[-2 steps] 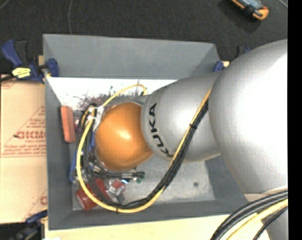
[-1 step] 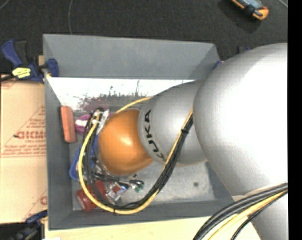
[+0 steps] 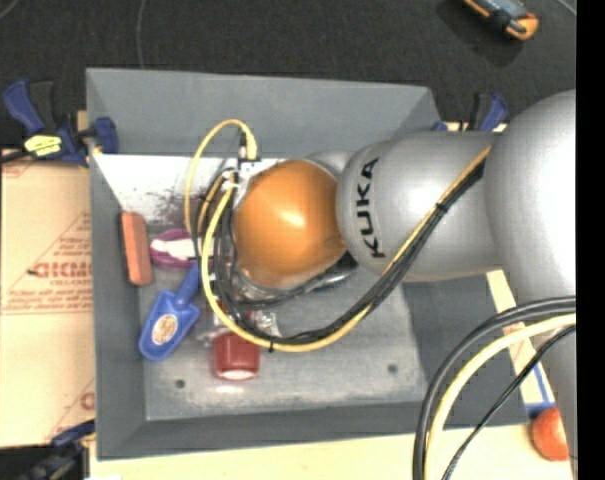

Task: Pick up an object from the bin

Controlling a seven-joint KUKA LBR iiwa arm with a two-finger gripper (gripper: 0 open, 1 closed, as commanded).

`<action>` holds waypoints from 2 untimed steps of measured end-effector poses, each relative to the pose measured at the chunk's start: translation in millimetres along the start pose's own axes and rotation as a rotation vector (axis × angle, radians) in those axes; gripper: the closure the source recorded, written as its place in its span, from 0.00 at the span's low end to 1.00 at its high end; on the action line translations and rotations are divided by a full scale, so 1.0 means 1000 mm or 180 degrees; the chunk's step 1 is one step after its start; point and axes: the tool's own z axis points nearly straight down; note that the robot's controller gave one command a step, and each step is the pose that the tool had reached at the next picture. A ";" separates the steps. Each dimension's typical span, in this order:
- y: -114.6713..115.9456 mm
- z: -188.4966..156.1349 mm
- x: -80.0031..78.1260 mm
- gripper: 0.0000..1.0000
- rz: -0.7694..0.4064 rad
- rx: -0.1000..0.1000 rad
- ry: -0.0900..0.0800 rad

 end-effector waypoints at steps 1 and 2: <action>0.001 0.000 -0.001 1.00 -0.0002 -0.0009 -0.0003; 0.002 -0.013 -0.002 1.00 0.0003 -0.0017 -0.0003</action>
Offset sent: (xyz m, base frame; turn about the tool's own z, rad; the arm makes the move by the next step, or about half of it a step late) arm -0.0012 0.0011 0.0334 -0.0007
